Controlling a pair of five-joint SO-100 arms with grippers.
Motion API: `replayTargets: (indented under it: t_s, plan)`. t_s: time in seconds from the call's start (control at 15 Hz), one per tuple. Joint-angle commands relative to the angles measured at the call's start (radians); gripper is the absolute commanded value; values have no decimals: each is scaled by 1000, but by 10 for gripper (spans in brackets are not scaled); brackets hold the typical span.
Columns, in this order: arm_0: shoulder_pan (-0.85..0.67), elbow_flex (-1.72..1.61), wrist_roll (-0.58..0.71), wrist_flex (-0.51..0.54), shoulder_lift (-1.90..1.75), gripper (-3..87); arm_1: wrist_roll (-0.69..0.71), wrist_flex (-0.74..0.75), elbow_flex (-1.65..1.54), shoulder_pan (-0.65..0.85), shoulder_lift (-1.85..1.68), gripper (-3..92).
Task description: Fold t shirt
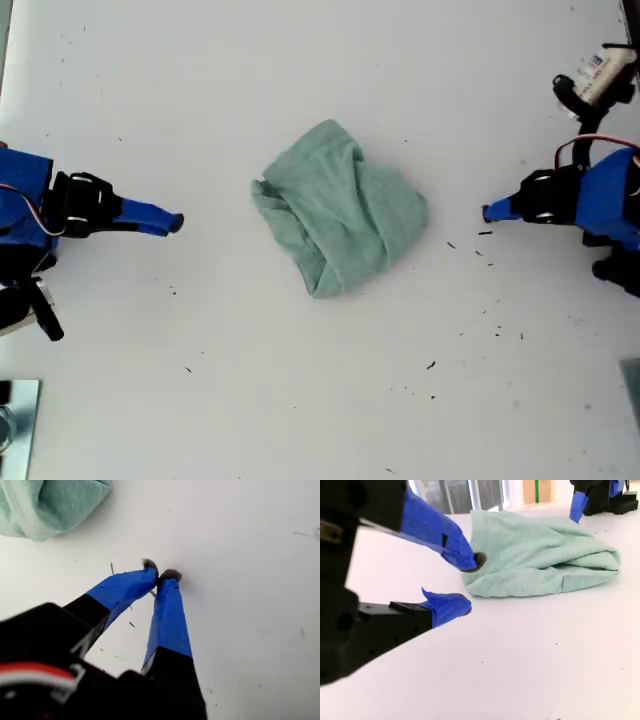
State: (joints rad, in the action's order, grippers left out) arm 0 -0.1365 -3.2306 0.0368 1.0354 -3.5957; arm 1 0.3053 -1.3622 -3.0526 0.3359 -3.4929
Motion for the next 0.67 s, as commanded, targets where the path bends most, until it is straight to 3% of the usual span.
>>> replayTargets:
  t_s: [0.0, 0.07, 0.2, 0.6]
  plan:
    - [-51, -5, 28, 3, -8, 113, 244, 20, -52, -11, -12, 36]
    - [-58, -5, 28, 3, -8, 113, 227, 20, -52, -9, -12, 36]
    - [-60, -5, 28, 3, -8, 113, 514, 14, -49, -3, -12, 32]
    - [-60, -5, 28, 3, -8, 113, 503, 14, -49, -6, -12, 29]
